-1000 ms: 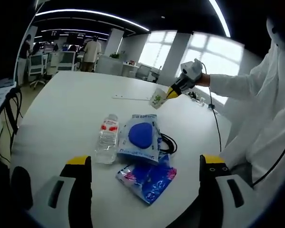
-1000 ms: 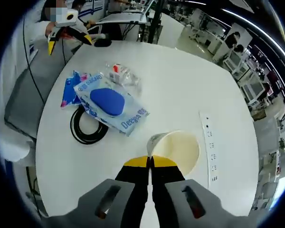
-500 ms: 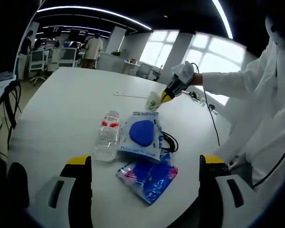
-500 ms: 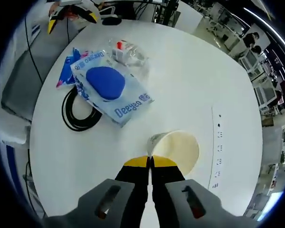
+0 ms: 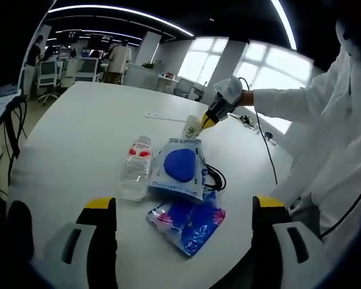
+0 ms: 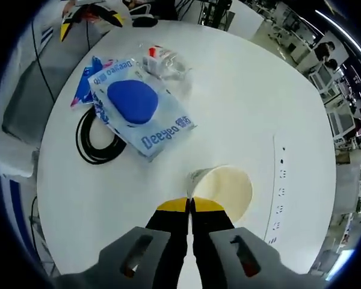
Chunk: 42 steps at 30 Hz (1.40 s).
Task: Arrange the tabletop items into an orderly group along one side of the table until the central work area is clear of visible clutter.
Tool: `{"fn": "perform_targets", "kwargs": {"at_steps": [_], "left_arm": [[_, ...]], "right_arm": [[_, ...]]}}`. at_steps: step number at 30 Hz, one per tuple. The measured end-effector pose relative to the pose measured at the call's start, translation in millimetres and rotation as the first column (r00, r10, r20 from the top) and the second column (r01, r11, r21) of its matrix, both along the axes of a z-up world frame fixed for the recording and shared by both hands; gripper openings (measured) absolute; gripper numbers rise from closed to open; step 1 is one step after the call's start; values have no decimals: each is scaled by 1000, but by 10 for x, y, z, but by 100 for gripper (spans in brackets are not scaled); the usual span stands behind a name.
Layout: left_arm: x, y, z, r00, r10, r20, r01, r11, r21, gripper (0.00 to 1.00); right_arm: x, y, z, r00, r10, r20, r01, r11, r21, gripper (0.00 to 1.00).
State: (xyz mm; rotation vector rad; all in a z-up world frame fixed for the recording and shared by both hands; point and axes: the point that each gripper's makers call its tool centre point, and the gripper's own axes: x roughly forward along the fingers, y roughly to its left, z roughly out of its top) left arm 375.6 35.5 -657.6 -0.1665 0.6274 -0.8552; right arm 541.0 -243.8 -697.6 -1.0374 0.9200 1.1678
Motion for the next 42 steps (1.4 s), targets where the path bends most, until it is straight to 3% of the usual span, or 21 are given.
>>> {"fn": "perform_targets", "kwargs": {"at_steps": [24,28,36,42], "left_arm": [[-32,-32,-41,1000,8,-10,-9,1000,-10,96],[-32,-42,-43,1000,8,-10,-8,1000,-11,95],[-32,-48,-43,1000,9,-9,-9,1000,-11,95],[-33,-63,-34,1000,6,-7,-6,1000,-7,96]], "right_arm": [[5,125,-70,997,62,-37,-62,998,-12,0],[37,115,-59,998,63,-15,-63,998,-23,2],[44,132,18,999,41,5,-41,999,7,7],[35,109,140,999,-36,37,34,997,69,11]]}}
